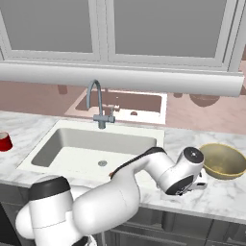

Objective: Clear the mugs and bowl far away from the sink.

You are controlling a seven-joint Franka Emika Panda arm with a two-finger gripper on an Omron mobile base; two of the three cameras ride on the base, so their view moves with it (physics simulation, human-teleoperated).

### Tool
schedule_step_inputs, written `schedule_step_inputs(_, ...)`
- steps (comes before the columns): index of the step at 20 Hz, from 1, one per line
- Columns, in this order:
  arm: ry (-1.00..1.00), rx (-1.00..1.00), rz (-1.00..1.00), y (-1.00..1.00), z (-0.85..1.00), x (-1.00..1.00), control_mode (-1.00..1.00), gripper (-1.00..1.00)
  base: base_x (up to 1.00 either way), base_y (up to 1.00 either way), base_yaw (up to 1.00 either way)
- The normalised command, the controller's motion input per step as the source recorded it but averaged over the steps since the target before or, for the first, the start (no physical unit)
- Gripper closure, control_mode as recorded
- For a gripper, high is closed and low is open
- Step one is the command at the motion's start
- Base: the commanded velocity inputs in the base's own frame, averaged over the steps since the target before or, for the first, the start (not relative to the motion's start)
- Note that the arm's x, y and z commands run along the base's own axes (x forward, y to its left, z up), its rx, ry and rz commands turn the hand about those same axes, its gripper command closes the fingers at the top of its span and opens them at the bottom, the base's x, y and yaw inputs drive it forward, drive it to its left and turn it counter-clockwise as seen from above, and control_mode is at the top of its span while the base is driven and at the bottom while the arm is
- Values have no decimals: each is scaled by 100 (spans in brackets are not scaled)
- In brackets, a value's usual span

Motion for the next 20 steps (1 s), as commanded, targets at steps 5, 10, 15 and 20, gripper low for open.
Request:
schedule_step_inputs(5, 0, 0, 0, -7, -12, 13, -100, -100, 0, 0, 0)
schedule_step_inputs(10, 0, 0, 0, -11, -8, 13, -100, -100, 0, 0, 0)
schedule_step_inputs(15, 0, 0, 0, -11, -8, 17, -100, -100, 0, 0, 0)
schedule_step_inputs(20, 0, 0, 1, -12, -8, 16, -100, -100, 0, 0, 0)
